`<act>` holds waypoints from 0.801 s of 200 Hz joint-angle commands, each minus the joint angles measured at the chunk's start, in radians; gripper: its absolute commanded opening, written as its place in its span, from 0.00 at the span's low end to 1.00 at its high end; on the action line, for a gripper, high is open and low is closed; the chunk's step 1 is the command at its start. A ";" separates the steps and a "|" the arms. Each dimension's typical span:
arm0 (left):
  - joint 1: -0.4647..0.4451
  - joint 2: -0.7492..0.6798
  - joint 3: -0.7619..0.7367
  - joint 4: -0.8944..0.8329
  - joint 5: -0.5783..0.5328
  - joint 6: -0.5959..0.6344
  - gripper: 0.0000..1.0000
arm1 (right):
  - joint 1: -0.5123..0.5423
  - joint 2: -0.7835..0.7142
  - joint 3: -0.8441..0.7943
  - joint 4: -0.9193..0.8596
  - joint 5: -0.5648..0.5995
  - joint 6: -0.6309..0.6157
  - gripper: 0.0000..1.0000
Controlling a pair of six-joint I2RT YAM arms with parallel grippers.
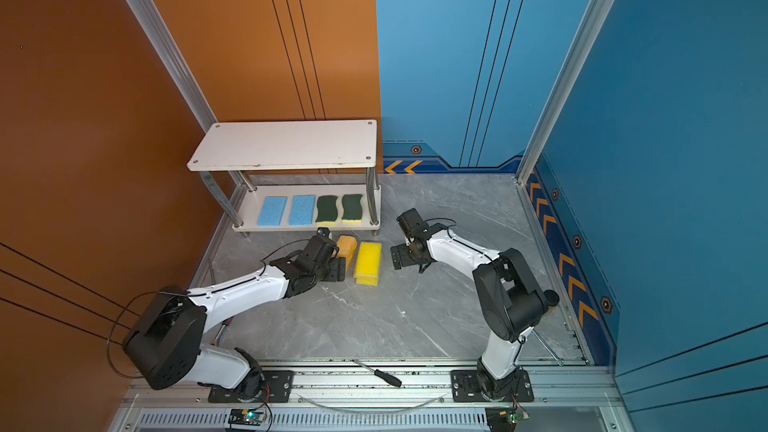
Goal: Place and organize the cleaning sponges onto the shelf
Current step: 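Grasp the orange sponges with the left gripper while the right gripper backs away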
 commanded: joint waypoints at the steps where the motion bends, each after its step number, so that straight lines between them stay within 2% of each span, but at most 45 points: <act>1: 0.019 -0.037 -0.028 0.051 0.075 0.049 0.89 | -0.008 -0.015 -0.011 -0.033 -0.016 -0.016 1.00; 27: 0.040 -0.040 -0.034 0.104 0.160 0.062 0.91 | -0.009 -0.013 -0.011 -0.033 -0.019 -0.016 1.00; 160: 0.054 0.064 0.046 0.079 0.180 0.110 0.88 | -0.011 -0.021 -0.022 -0.031 -0.015 -0.015 1.00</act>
